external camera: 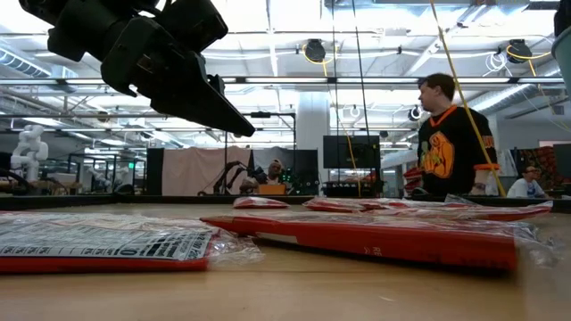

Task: Sort popcorn bags into baskets
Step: Put the popcorn bag into the green bin

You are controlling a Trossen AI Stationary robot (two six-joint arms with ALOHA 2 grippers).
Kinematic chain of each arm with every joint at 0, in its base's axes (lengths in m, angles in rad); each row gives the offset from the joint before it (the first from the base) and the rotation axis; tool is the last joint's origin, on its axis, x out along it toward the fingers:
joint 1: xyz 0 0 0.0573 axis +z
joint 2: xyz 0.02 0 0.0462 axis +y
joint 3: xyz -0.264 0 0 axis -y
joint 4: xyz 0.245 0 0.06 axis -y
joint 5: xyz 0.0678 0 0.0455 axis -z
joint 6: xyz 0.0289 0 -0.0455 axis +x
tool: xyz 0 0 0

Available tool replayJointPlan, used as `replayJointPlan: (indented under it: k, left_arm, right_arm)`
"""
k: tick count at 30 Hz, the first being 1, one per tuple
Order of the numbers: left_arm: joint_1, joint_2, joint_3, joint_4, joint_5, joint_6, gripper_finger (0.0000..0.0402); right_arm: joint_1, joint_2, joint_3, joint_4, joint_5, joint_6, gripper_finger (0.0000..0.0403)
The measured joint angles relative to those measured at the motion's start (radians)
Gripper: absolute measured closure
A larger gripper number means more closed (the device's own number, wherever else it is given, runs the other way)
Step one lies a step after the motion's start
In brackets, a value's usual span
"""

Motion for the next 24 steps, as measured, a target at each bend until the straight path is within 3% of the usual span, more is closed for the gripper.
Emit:
replayJointPlan:
  k: [5,9,13,17,21,24]
  left_arm:
    - [-0.013,0.000,0.000,-0.005,0.011,-0.007,0.0245]
    - [-0.111,0.000,0.000,0.006,0.064,0.076,0.0241]
    - [-0.232,0.000,0.000,0.027,-0.058,0.156,0.0211]
    - [-0.285,0.045,-0.001,0.036,-0.164,0.158,0.0159]
    - [-0.283,0.125,0.000,0.132,-0.182,0.168,0.0120]
    - [-0.258,0.195,0.010,0.186,-0.180,0.170,0.0120]
  right_arm:
    - [0.001,0.000,0.139,-0.144,0.127,-0.046,0.0403]
    - [0.001,0.000,0.247,-0.251,0.282,-0.045,0.0403]
    - [0.001,0.000,0.282,-0.276,0.418,-0.086,0.0403]
    - [-0.009,0.000,0.283,-0.272,0.511,-0.144,0.0403]
    - [-0.039,0.000,0.283,-0.222,0.573,-0.224,0.0403]
    - [-0.058,0.000,0.283,-0.145,0.647,-0.331,0.0403]
